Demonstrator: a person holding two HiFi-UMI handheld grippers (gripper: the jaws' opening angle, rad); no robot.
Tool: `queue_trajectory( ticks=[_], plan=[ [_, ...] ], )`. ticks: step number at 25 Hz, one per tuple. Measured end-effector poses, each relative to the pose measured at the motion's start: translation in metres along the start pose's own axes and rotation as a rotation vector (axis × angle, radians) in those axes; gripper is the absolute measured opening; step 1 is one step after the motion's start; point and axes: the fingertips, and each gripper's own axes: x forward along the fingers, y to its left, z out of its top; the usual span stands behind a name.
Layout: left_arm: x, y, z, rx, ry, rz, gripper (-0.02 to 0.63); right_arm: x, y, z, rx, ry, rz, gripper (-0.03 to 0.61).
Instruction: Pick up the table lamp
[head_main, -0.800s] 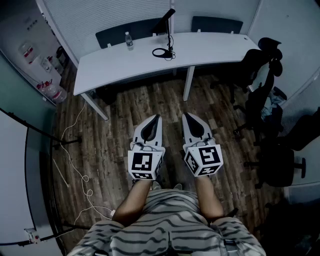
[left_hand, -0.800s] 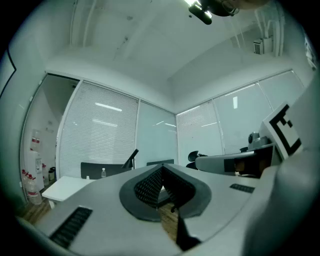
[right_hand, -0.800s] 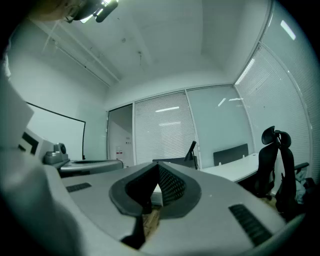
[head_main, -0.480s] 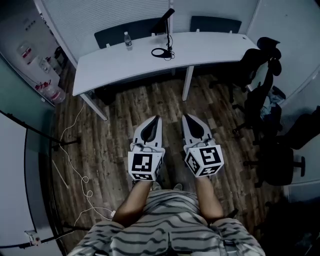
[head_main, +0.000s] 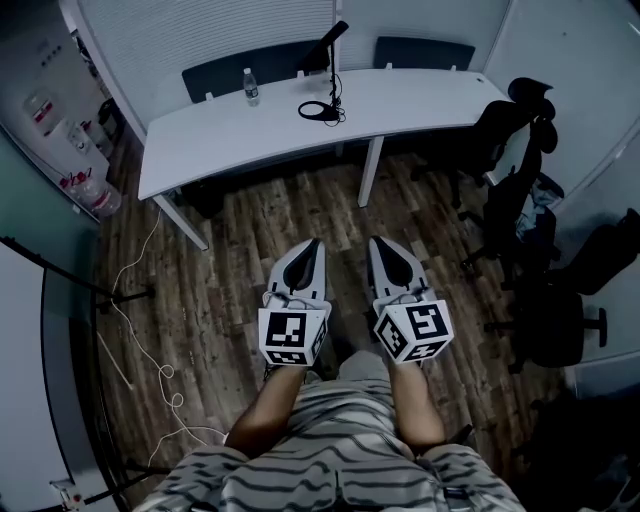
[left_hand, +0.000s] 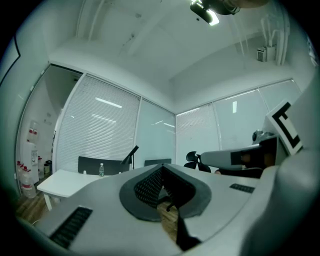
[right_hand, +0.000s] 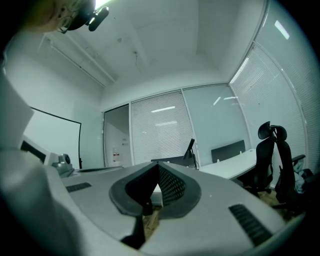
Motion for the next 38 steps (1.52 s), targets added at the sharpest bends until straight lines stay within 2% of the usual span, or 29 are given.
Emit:
queue_trajectory(
  ticks=[5,10,16,22,30,38],
  plan=[
    [0.018,0.009,-0.007,-0.001,0.016,-0.036,0.007,0.012,-0.006,-0.005,-0.009,0.003,-0.035,0.011],
    [0.054,0.033,-0.009,0.022,0.013,-0.042,0.007,0.06,-0.024,-0.006,0.016,-0.012,-0.03,0.011],
    [0.116,0.062,-0.013,0.028,0.017,-0.017,0.007,0.122,-0.058,-0.005,0.001,-0.013,-0.014,0.011],
    [0.205,0.09,-0.01,0.022,0.005,-0.009,0.008,0.194,-0.11,0.0,-0.022,-0.009,-0.011,0.011],
    [0.347,0.105,-0.002,0.011,0.01,0.0,0.008,0.299,-0.212,0.022,-0.018,0.014,0.004,0.011],
    [0.439,0.114,-0.006,0.009,0.044,0.024,0.008,0.366,-0.28,0.026,0.008,0.034,0.025,0.011]
  ],
)
